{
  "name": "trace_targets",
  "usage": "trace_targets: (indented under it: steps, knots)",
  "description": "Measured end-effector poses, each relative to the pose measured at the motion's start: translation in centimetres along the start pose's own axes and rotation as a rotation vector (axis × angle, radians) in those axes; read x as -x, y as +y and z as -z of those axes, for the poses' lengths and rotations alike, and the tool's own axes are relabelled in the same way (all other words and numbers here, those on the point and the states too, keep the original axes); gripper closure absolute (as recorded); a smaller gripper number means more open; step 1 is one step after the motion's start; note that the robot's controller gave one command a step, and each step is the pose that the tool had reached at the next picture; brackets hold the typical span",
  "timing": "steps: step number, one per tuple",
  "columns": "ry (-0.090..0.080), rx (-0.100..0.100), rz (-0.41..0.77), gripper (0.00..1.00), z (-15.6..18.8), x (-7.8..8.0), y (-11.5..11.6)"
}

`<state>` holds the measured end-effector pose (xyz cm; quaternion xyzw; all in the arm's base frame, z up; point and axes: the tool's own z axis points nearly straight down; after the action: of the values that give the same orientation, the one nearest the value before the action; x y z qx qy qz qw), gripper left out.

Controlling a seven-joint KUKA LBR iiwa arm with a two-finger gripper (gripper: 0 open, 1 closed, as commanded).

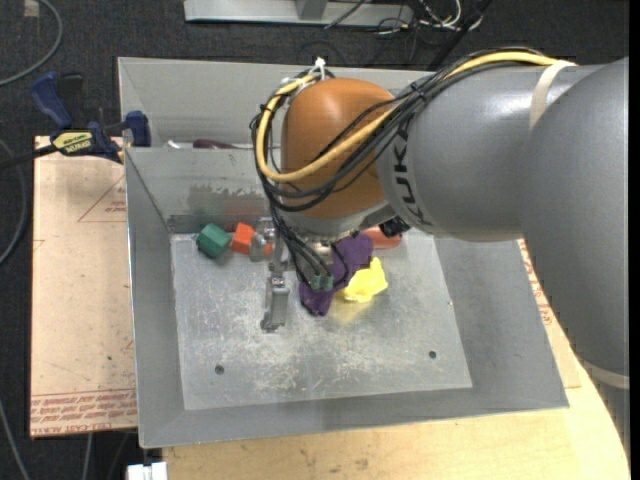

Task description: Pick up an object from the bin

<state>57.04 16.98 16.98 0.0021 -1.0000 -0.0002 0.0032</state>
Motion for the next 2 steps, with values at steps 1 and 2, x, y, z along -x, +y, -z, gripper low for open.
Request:
trace_targets:
  steps: [1,2]
  knots:
    - [-0.006,0.001,-0.003,0.00,0.5,0.1,-0.1]
    - [-0.007,0.003,0.084,0.00,-0.2,0.8,-1.4]
